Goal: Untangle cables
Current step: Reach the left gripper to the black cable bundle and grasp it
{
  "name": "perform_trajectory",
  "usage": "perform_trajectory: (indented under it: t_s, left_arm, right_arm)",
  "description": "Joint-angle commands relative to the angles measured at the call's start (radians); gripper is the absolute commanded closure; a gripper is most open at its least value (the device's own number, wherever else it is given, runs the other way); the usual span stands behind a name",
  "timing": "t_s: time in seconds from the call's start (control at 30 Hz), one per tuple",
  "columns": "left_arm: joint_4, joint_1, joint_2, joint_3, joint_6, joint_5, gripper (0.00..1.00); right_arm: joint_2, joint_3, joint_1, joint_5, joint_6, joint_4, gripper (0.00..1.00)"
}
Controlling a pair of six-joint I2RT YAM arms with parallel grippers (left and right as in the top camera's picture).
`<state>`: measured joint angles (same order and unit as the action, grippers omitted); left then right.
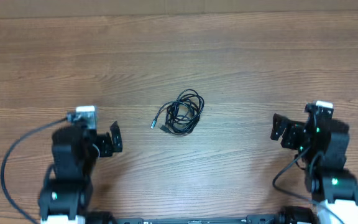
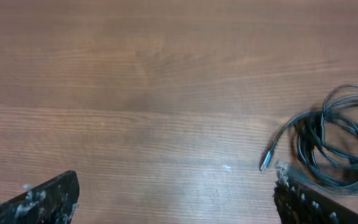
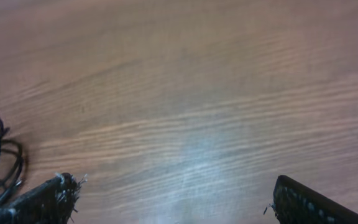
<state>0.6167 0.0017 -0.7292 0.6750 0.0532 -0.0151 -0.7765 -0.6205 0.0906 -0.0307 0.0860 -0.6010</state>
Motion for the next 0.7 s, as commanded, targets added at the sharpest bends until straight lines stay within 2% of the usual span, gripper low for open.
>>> perform_trajectory:
  t_s: [0.0,0.17,0.4,0.5,0.67]
  left_arm:
    - [0.098,0.005,-0.128,0.151,0.007,0.055,0.0]
    - [0.271,0.005,-0.262,0.279,0.007,0.069,0.0]
    - [0.342,0.005,-0.336,0.294,0.035,0.146,0.0]
    - [0.29,0.005,-0.349,0.294,0.079,0.193,0.0]
    - [0.031,0.003,-0.351,0.294,0.133,0.381,0.0]
  right_arm:
    - [-0.1,-0.134,-0.003,-0.021,0.042,-0.08,0.0]
    - [-0.227,-0.284,-0.003,-0.034,0.041,-0.223,0.0]
    - [-0.267,-0.328,-0.003,-0.16,0.042,-0.209,0.0]
    - [-0.267,-0.328,-0.003,-0.194,0.042,-0.184,0.0]
    - [-0.267,-0.328,-0.003,-0.2,0.042,-0.18,0.0]
